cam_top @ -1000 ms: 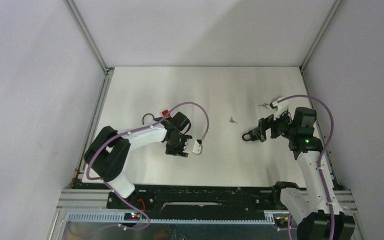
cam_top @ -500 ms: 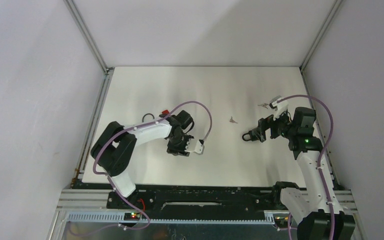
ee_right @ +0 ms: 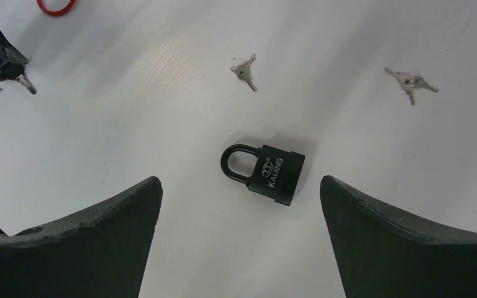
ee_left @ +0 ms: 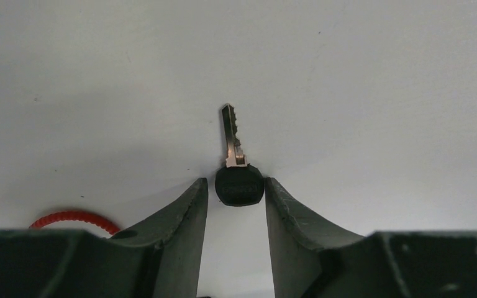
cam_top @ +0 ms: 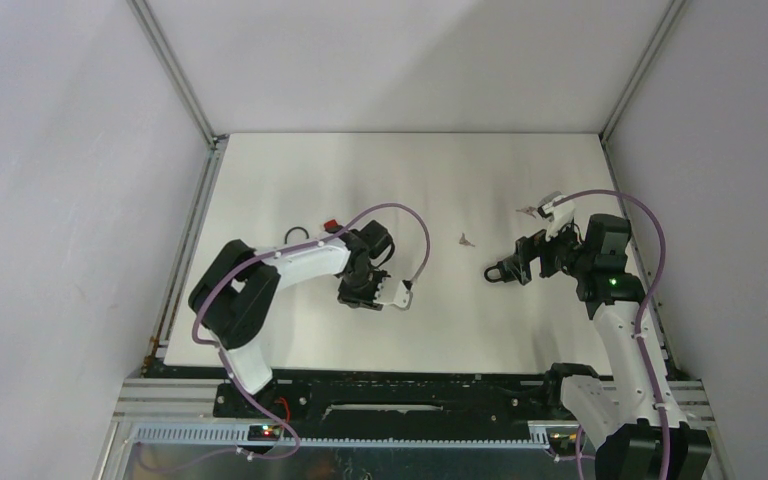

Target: Unlock with the key

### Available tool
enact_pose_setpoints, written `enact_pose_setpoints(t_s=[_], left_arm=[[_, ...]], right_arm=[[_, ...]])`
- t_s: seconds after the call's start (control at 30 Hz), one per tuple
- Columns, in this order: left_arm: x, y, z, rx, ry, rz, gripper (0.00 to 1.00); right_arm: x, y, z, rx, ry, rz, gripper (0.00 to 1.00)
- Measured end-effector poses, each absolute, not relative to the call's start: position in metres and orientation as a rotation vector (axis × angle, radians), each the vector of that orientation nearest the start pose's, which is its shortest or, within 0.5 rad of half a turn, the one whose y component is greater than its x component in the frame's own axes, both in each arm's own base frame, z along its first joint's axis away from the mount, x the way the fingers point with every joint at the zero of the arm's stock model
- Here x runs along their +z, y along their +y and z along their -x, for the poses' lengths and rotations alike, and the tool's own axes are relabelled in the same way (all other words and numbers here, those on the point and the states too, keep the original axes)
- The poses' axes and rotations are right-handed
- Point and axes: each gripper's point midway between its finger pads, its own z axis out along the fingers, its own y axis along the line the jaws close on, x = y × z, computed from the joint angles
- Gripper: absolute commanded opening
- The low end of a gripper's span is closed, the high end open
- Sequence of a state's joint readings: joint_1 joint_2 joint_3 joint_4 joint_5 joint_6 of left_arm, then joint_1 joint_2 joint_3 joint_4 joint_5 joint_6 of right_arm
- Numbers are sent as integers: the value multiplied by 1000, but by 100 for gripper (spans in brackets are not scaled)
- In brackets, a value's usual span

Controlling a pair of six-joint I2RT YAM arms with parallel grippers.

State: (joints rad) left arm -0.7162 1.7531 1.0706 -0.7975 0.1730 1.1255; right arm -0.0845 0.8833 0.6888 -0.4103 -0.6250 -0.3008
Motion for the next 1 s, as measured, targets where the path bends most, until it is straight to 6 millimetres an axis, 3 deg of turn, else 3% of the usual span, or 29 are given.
enact_pose_setpoints(t_s=[0.27, 0.53, 1.0], left_arm=[[11, -191, -228, 202, -1951, 2636, 35], [12, -192, -228, 159, -1982, 2657, 17], [31, -213, -246, 221, -2338, 2605, 13]], right_arm=[[169, 71, -272, 446, 2000, 569, 100], [169, 73, -272, 451, 1998, 576, 100], [164, 100, -268, 552, 2025, 615, 100]])
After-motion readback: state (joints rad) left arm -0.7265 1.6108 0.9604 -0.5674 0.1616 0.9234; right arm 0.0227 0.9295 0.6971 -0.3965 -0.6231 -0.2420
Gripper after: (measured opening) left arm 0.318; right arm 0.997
